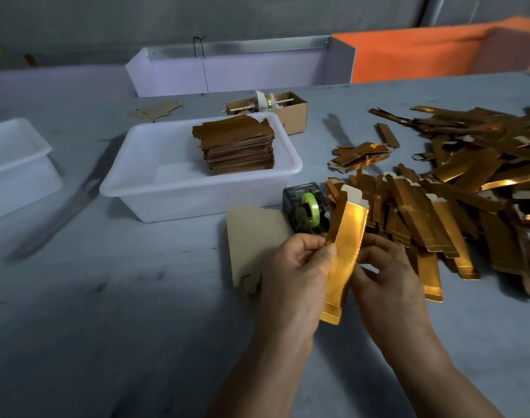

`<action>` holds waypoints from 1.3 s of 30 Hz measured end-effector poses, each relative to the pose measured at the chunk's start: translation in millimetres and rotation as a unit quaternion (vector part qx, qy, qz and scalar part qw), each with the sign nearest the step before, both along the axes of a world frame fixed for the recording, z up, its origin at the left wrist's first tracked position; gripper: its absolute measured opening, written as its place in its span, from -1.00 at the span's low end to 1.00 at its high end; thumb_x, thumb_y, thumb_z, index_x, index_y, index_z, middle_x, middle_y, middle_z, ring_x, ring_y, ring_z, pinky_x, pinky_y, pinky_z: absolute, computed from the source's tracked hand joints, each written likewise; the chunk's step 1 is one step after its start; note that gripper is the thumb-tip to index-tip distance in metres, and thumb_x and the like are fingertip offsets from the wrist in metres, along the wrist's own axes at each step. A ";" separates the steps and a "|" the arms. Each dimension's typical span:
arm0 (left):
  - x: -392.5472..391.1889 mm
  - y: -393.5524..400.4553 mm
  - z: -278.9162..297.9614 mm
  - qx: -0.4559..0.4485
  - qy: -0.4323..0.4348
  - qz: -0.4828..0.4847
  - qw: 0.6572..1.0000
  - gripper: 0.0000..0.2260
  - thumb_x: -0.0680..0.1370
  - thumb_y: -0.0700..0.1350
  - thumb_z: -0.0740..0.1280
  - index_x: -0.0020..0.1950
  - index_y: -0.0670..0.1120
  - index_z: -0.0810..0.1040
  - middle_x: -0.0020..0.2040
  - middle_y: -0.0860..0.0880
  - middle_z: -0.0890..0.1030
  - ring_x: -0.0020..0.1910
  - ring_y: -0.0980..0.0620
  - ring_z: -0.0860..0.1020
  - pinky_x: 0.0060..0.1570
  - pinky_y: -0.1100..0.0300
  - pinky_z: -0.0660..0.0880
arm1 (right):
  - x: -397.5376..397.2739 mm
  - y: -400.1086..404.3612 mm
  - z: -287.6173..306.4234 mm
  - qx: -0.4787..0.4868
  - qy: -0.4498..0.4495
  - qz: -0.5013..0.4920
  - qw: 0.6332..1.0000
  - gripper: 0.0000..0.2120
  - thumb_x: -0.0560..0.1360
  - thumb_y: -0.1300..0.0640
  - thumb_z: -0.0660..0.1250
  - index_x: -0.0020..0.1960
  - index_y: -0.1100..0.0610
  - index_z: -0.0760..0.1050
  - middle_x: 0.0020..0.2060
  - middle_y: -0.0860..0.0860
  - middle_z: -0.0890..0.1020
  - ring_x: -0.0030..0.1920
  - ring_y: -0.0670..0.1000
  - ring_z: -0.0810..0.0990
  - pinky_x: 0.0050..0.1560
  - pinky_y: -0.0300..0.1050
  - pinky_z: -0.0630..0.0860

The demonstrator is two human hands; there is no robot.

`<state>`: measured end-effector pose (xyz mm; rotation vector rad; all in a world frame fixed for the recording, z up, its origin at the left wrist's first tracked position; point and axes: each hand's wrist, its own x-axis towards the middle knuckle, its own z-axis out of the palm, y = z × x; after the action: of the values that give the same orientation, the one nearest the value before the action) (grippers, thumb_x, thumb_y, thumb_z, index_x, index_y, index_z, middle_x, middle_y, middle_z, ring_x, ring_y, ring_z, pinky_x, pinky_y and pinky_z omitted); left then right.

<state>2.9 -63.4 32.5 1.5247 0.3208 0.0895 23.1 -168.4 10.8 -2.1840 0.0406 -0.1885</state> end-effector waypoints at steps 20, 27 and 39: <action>3.8 5.6 4.2 0.024 0.044 -0.018 0.999 -0.95 0.54 -0.07 0.37 -0.12 0.03 0.59 -0.28 0.15 0.66 -0.32 0.24 0.57 -0.36 0.40 0.44 | -8.1 -16.0 -3.4 -0.032 0.017 -0.012 0.999 -0.94 0.51 0.16 0.31 -0.12 0.07 0.55 0.17 0.00 0.51 0.04 -0.06 0.46 -0.18 -0.32 0.34; -6.4 11.7 6.6 0.019 0.046 -0.002 0.999 -0.96 0.50 -0.07 0.42 -0.15 0.01 0.64 -0.33 0.14 0.65 -0.32 0.19 0.58 -0.36 0.33 0.47 | -24.2 -39.2 38.5 0.245 0.138 0.038 0.959 -0.89 0.44 0.15 0.27 -0.15 0.08 0.58 -0.25 -0.03 0.63 -0.15 -0.01 0.60 -0.16 -0.15 0.48; -12.2 18.0 15.9 -0.093 0.060 -0.056 0.992 -0.96 0.51 -0.27 0.39 -0.07 -0.16 0.62 -0.15 -0.12 0.71 -0.18 0.00 0.70 -0.14 0.17 0.63 | -18.5 -21.6 69.9 0.078 0.016 0.254 0.964 -0.78 0.29 -0.01 0.23 -0.18 -0.09 0.64 -0.21 -0.20 0.64 -0.16 -0.22 0.55 -0.23 -0.44 0.47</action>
<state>-9.3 -45.4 48.3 1.3618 0.3281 -0.1186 4.6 -190.0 80.7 -1.9686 -0.4686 0.1374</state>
